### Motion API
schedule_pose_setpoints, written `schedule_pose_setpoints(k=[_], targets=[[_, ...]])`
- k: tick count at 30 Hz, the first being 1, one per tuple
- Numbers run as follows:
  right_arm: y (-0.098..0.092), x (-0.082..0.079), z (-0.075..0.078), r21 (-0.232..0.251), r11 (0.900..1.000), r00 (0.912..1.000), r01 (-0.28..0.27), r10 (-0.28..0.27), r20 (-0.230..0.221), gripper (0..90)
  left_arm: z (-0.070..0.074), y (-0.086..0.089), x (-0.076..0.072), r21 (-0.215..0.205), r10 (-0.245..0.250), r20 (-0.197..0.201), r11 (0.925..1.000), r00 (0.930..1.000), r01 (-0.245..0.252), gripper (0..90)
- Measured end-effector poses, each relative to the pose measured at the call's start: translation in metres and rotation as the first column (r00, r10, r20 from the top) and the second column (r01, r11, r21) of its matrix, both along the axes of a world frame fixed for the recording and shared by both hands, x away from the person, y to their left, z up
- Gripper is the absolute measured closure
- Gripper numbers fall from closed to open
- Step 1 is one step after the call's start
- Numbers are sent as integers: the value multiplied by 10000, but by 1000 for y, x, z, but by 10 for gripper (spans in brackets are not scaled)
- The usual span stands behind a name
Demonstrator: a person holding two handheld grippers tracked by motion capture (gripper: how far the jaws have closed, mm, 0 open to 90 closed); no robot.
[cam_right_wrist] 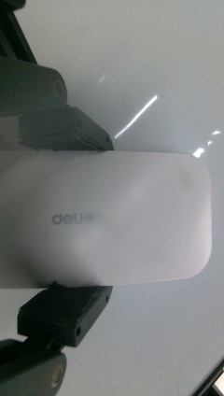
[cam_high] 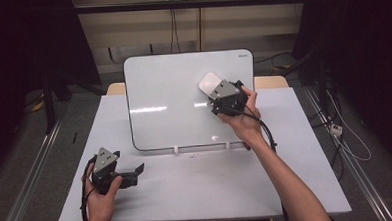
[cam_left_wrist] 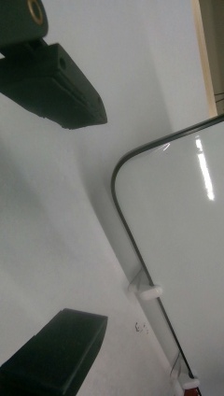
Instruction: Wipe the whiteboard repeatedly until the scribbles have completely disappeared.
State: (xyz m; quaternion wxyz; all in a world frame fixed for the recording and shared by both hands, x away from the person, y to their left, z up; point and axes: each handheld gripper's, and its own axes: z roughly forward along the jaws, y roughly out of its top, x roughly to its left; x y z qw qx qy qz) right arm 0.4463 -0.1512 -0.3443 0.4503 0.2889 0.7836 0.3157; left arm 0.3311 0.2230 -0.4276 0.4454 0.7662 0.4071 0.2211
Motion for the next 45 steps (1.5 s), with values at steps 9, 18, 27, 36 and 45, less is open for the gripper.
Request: schedule_pose_setpoints(k=[9,18,27,36,45], targets=[[23,-15,-20,-199,9973,9974,-708,705,-124,316,0,1,0,-19,19,19,10000,10000,-19,47],[35,-26,-31,-603,9915,9933,-1152,1142,-189,317,0,-1,0,109,-73,8,9999,10000,73,47],[24,-18,-23,-476,9943,9952,-959,948,-251,316,0,2,-1,33,-15,33,10000,10000,15,46],[-5,1,2,114,9998,9998,-164,165,-59,316,0,3,0,67,18,60,10000,10000,-18,47],[-43,17,24,700,9944,9969,789,-790,-22,317,0,3,0,34,59,17,10000,10000,-59,47]])
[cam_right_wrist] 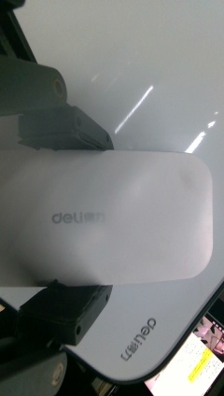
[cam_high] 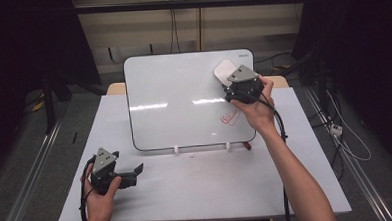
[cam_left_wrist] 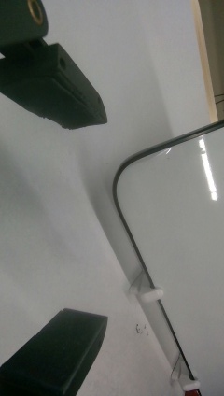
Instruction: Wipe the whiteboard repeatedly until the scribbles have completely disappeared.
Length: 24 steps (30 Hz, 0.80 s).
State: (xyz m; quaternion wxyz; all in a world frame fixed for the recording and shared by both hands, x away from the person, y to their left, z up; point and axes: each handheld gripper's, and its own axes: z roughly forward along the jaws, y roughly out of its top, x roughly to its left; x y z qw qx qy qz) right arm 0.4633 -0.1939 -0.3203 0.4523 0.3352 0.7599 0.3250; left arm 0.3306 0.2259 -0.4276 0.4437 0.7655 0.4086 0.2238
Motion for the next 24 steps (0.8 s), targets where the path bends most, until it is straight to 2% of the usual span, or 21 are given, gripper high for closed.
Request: schedule_pose_setpoints(k=[6,10,16,24], targets=[[1,-3,-2,52,9999,9998,138,-139,113,317,0,-1,-1,-26,-42,6,10000,10000,42,47],[1,-9,-11,47,10000,10000,62,-63,61,317,1,0,0,37,-15,26,10000,10000,15,47],[6,-21,-26,-51,9999,9999,-160,160,-11,317,0,-4,1,89,-72,25,9999,10000,72,46],[23,-32,-41,-353,9978,9984,-564,561,-104,317,0,-5,1,128,-61,-21,9999,10000,62,47]])
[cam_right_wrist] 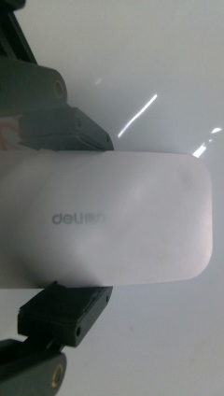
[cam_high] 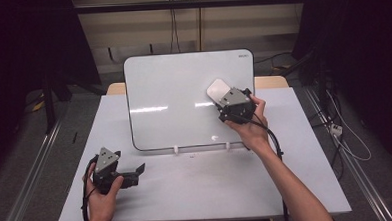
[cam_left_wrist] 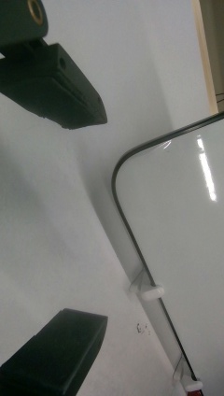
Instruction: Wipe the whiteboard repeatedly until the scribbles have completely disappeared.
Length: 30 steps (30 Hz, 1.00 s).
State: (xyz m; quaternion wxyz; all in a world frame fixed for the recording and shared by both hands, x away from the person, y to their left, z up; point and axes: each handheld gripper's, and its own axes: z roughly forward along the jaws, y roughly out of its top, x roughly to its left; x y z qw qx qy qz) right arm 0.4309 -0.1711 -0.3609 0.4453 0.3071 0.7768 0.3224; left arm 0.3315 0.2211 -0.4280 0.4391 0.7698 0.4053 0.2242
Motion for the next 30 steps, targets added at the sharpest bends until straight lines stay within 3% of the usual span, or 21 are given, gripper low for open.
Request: schedule_pose_setpoints(k=[19,26,30], targets=[[43,-22,-27,-606,9931,9949,-1001,993,-166,317,-1,-7,1,-20,-108,-12,9999,9999,108,47],[40,-18,-24,-774,9892,9922,-1241,1228,-210,316,-1,-2,1,-52,-60,6,10000,10000,60,47],[33,-12,-17,-542,9933,9947,-1022,1013,-183,316,0,0,0,-4,-74,28,10000,10000,74,48]])
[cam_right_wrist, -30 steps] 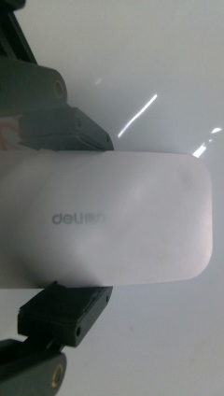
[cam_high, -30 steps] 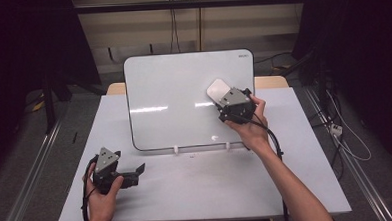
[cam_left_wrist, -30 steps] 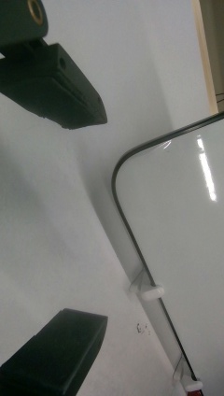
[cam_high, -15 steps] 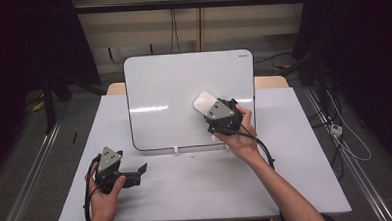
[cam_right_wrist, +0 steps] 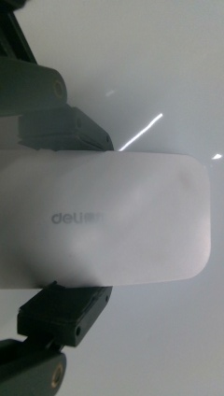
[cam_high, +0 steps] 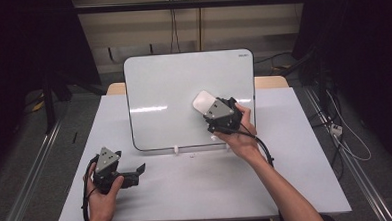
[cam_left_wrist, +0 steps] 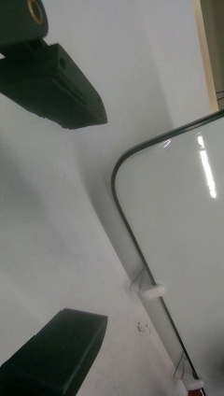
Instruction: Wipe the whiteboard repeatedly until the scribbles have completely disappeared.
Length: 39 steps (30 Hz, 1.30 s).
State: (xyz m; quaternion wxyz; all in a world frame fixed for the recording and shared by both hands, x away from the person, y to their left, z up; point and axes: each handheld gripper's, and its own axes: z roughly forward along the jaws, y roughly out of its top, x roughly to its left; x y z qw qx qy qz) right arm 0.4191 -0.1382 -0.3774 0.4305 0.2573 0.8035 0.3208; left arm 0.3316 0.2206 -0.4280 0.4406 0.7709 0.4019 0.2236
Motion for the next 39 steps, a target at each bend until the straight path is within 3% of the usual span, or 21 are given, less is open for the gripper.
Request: schedule_pose_setpoints(k=[7,12,16,19,27,39], targets=[[-18,14,17,411,9974,9982,588,-594,127,316,0,2,-1,-31,38,16,10000,10000,-38,48],[-43,24,30,848,9898,9930,1141,-1162,199,317,0,3,-1,-59,40,9,10000,10000,-40,48],[-51,25,33,875,9881,9916,1265,-1284,171,317,1,2,-1,-86,10,51,10000,10000,-10,48],[-50,22,30,846,9874,9900,1336,-1368,333,317,1,2,-2,-74,20,56,10000,10000,-20,47],[-53,6,10,691,9908,9928,1166,-1181,184,317,1,2,-1,-85,36,33,10000,10000,-36,48],[-28,-13,-14,628,9937,9956,926,-934,94,317,0,0,0,-91,78,-11,9999,10000,-78,47]])
